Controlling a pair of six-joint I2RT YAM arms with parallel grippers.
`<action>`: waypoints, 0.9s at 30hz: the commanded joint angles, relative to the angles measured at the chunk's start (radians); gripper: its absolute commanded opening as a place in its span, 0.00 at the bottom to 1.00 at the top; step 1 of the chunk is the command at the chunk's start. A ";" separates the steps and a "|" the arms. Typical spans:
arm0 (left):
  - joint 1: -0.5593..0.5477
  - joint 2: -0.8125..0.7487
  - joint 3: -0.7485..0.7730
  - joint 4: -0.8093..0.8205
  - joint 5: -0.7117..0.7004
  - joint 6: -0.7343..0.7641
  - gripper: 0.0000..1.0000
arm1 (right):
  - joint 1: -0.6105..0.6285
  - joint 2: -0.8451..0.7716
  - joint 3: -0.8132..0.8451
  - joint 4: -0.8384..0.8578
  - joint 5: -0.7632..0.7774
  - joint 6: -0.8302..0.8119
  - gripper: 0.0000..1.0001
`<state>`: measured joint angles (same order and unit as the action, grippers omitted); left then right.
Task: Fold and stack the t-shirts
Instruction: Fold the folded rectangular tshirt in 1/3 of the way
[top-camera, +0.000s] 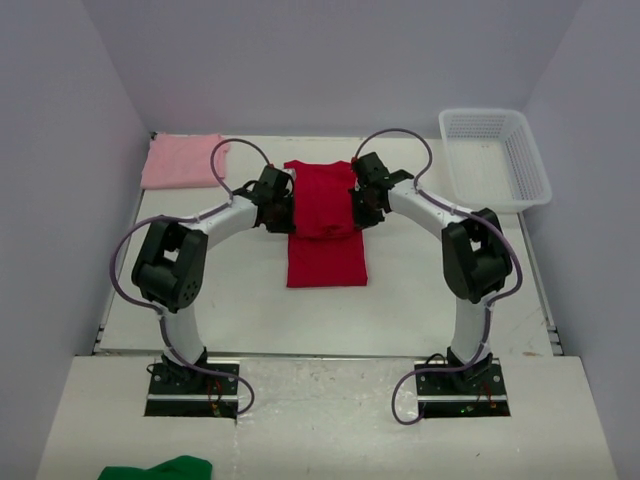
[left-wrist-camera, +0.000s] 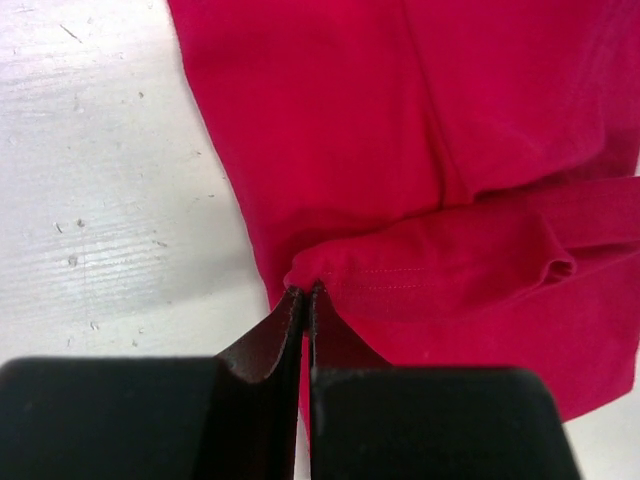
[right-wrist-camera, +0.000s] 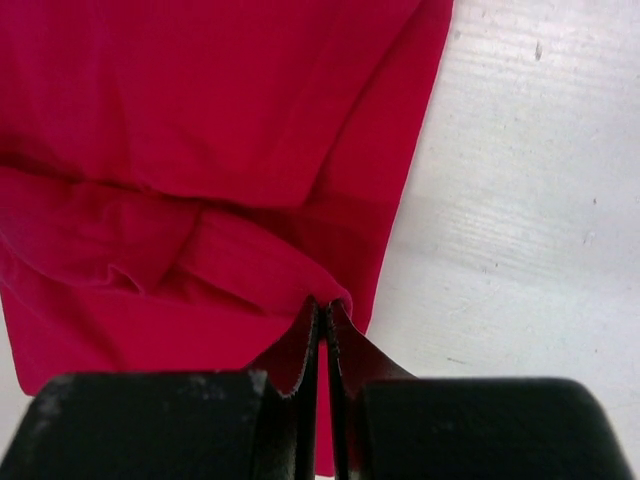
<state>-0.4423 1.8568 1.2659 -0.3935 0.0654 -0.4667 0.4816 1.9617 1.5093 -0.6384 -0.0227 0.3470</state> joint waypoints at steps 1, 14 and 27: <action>0.016 0.016 0.036 0.058 -0.022 0.025 0.00 | -0.020 0.031 0.063 0.003 -0.025 -0.031 0.00; 0.027 0.047 0.135 0.087 -0.096 0.091 0.27 | -0.063 0.183 0.275 -0.092 -0.005 -0.062 0.00; -0.015 -0.143 0.043 0.207 -0.092 0.033 0.38 | -0.115 0.296 0.667 -0.150 0.067 -0.146 0.75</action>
<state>-0.4290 1.8256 1.3533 -0.2955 -0.0933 -0.4091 0.3733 2.2776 2.0972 -0.7551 -0.0013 0.2501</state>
